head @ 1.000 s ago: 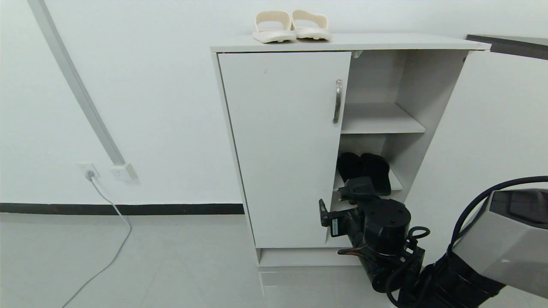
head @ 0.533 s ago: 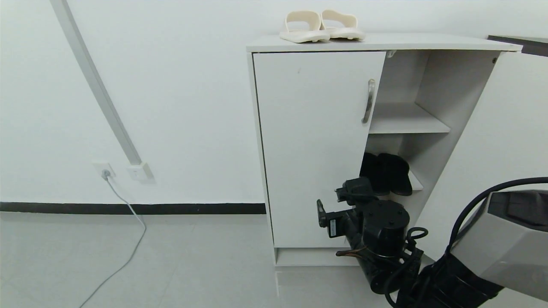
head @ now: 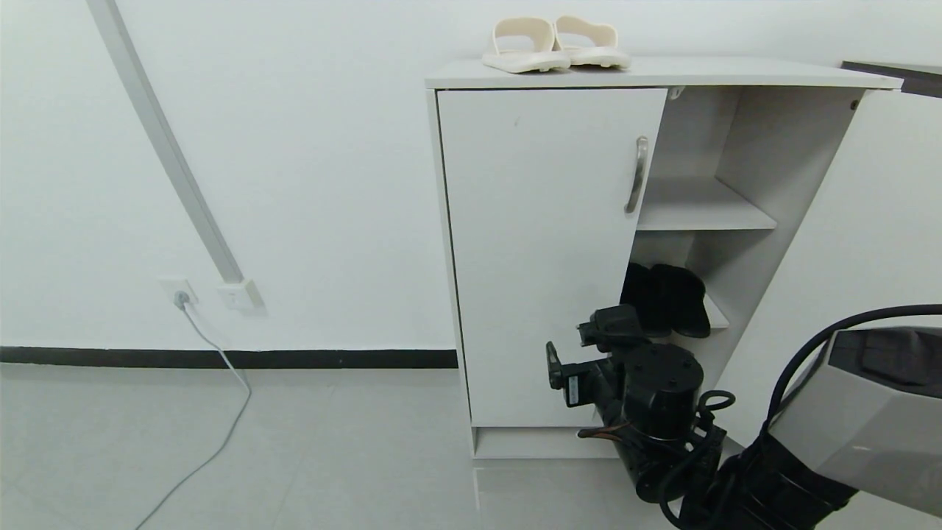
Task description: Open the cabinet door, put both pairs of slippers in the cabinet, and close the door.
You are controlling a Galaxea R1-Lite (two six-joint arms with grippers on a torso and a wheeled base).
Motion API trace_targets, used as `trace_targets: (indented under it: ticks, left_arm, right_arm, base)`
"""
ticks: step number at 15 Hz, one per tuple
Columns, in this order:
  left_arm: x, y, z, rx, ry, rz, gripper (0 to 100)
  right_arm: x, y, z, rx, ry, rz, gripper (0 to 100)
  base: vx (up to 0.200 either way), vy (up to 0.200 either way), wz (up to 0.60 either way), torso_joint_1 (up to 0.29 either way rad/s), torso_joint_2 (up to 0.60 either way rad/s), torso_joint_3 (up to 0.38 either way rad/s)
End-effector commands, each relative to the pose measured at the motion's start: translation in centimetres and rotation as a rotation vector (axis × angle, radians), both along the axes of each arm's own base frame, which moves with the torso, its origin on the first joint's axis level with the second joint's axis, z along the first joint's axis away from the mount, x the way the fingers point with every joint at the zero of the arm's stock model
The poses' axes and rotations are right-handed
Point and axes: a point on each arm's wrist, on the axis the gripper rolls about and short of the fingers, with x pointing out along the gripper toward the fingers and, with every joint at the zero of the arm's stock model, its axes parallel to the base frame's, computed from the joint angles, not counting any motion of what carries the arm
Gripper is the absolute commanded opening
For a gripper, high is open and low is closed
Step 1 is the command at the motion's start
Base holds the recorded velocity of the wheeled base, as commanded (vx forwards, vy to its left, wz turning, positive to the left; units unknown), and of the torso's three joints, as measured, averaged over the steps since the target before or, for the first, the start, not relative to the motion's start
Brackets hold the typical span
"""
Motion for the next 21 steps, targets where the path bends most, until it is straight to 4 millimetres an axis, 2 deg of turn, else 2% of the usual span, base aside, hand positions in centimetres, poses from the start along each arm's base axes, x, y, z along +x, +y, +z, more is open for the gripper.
trace_targets:
  ticks: [1,9,13,21]
  left_arm:
    - [0.01,0.00,0.00,0.000,0.002,-0.001,0]
    - [0.01,0.01,0.00,-0.003,0.002,0.004,0]
    - [0.01,0.01,0.00,-0.009,0.002,0.002,0]
    - [0.01,0.01,0.00,-0.009,0.002,0.002,0]
  right_arm:
    - [0.03,0.05,-0.11,-0.002,0.002,0.000,100]
    - [-0.03,0.07,-0.13,-0.002,0.001,0.000,100]
    - [-0.06,-0.05,0.19,0.005,-0.005,-0.001,100]
    - [-0.04,-0.03,0.06,0.002,-0.002,-0.001,100]
  base:
    - [0.000,0.000,0.00,0.000,0.00,0.000]
    - [0.000,0.000,0.00,0.000,0.00,0.000]
    - [0.000,0.000,0.00,0.013,-0.22,-0.300]
    - [0.000,0.000,0.00,0.099,-0.49,-0.347]
